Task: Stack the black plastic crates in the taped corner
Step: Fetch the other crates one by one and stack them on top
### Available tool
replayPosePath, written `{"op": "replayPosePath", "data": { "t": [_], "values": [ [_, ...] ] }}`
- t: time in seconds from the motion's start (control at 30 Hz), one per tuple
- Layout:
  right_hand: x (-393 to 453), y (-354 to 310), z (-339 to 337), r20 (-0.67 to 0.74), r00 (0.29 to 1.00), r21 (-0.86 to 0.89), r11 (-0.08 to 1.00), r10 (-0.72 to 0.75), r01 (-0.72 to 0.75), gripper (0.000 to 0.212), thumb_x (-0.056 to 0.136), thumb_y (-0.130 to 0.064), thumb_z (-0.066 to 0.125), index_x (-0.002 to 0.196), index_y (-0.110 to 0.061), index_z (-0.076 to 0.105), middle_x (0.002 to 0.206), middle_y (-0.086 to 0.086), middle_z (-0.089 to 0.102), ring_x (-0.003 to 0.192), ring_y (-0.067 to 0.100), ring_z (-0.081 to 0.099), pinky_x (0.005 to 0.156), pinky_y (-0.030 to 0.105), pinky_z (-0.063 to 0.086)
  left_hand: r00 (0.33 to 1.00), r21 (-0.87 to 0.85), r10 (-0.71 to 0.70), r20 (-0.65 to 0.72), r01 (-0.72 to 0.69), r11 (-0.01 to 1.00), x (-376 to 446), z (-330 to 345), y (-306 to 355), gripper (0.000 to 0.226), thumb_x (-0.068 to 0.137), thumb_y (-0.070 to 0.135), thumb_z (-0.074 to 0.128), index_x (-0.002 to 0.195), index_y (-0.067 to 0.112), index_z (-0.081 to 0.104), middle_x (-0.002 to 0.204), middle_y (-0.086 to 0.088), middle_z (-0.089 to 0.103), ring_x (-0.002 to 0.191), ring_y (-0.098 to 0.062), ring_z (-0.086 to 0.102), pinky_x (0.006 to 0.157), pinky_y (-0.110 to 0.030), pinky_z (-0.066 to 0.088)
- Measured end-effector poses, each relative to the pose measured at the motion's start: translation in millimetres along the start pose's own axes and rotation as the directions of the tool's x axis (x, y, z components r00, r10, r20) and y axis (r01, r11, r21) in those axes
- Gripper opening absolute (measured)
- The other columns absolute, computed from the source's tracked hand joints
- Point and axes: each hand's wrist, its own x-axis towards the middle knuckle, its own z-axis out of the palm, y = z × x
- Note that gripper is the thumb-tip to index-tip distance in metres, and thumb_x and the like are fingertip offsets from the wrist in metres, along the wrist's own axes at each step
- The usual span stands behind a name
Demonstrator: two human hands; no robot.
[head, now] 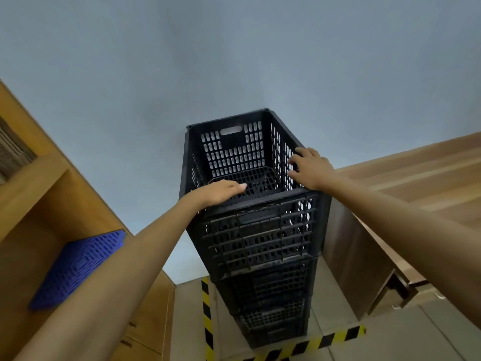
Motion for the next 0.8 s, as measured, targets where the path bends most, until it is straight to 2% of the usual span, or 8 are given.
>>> {"op": "replayPosePath", "data": {
  "t": [0.07,0.17,0.27,0.37,0.47,0.57,0.67,0.8],
  "values": [
    [-3.3,0.0,-2.8,0.011,0.998,0.018,0.998,-0.060,0.060,0.039,0.097,-0.040,0.044,0.128,-0.023,0.059,0.152,0.005,0.039,0.147,0.028,0.016,0.113,0.049,0.027,0.998,-0.064,0.044,0.051,-0.040,0.997,-6.7,14.1,35.5,0.066,0.097,0.064,0.023,0.132,0.021,0.058,0.137,-0.001,0.057,0.125,-0.020,0.053,0.113,-0.042,0.034],
    [-4.7,8.6,-6.1,0.086,0.984,0.047,0.988,-0.154,0.150,0.037,0.100,-0.036,0.039,0.118,-0.020,0.067,0.135,0.003,0.060,0.146,0.027,0.021,0.119,0.043,0.020,0.999,0.064,0.052,-0.011,-0.051,0.997,-7.3,43.4,83.9,0.064,0.098,0.063,0.019,0.126,0.023,0.061,0.112,0.001,0.071,0.106,-0.019,0.063,0.098,-0.042,0.045],
    [-9.3,19.2,-8.6,0.141,0.976,0.161,0.976,-0.168,0.145,0.038,0.102,-0.032,0.036,0.121,-0.020,0.066,0.135,0.000,0.060,0.150,0.025,0.004,0.118,0.041,0.018,0.934,0.559,0.164,-0.317,0.045,0.828,1.0,72.1,103.9,0.039,0.104,0.034,0.027,0.131,0.020,0.051,0.097,-0.005,0.066,0.087,-0.029,0.063,0.060,-0.034,0.041],
    [-17.5,22.5,-10.4,0.143,0.968,0.215,0.961,-0.205,0.171,0.039,0.104,-0.028,0.031,0.125,-0.023,0.063,0.140,-0.002,0.057,0.150,0.021,-0.001,0.119,0.039,0.014,0.840,0.628,0.154,-0.521,0.254,0.735,-6.7,87.5,111.3,0.043,0.104,0.025,0.020,0.124,0.017,0.058,0.076,-0.002,0.055,0.062,-0.027,0.053,0.043,-0.026,0.022],
    [-23.1,19.3,-16.4,0.137,0.967,0.206,0.961,-0.215,0.184,0.042,0.105,-0.024,0.026,0.135,-0.018,0.055,0.136,0.006,0.060,0.148,0.025,0.015,0.120,0.035,0.005,0.787,0.592,0.156,-0.597,0.301,0.748,0.8,95.1,108.9,0.067,0.096,0.035,0.004,0.098,0.018,0.069,0.063,0.003,0.047,0.052,-0.023,0.043,0.041,-0.026,0.013],
    [-18.8,22.3,-11.1,0.137,0.966,0.216,0.958,-0.219,0.187,0.044,0.104,-0.024,0.024,0.139,-0.016,0.050,0.128,0.009,0.064,0.145,0.028,0.024,0.121,0.037,0.000,0.680,0.439,0.107,-0.725,0.338,0.833,-0.2,99.2,112.5,0.067,0.099,0.051,0.019,0.047,0.019,0.044,0.042,0.004,0.040,0.037,-0.023,0.047,0.037,-0.022,0.020],
    [-8.9,27.1,0.6,0.161,0.964,0.230,0.958,-0.210,0.170,0.047,0.100,-0.031,0.023,0.139,-0.020,0.047,0.130,0.010,0.063,0.149,0.026,0.013,0.122,0.047,0.010,0.711,0.366,0.026,-0.703,0.329,0.871,0.8,101.2,111.1,0.070,0.100,0.055,0.023,0.044,0.019,0.043,0.044,0.001,0.052,0.045,-0.024,0.057,0.046,-0.032,0.046],
    [-6.4,25.2,6.4,0.168,0.959,0.224,0.956,-0.227,0.188,0.050,0.099,-0.032,0.027,0.146,-0.018,0.038,0.137,0.012,0.057,0.149,0.029,0.011,0.121,0.049,0.015,0.708,0.333,-0.017,-0.706,0.353,0.875,1.5,96.9,108.5,0.076,0.099,0.059,0.016,0.042,0.018,0.046,0.046,-0.001,0.056,0.051,-0.024,0.061,0.057,-0.039,0.054]
  ]
}}
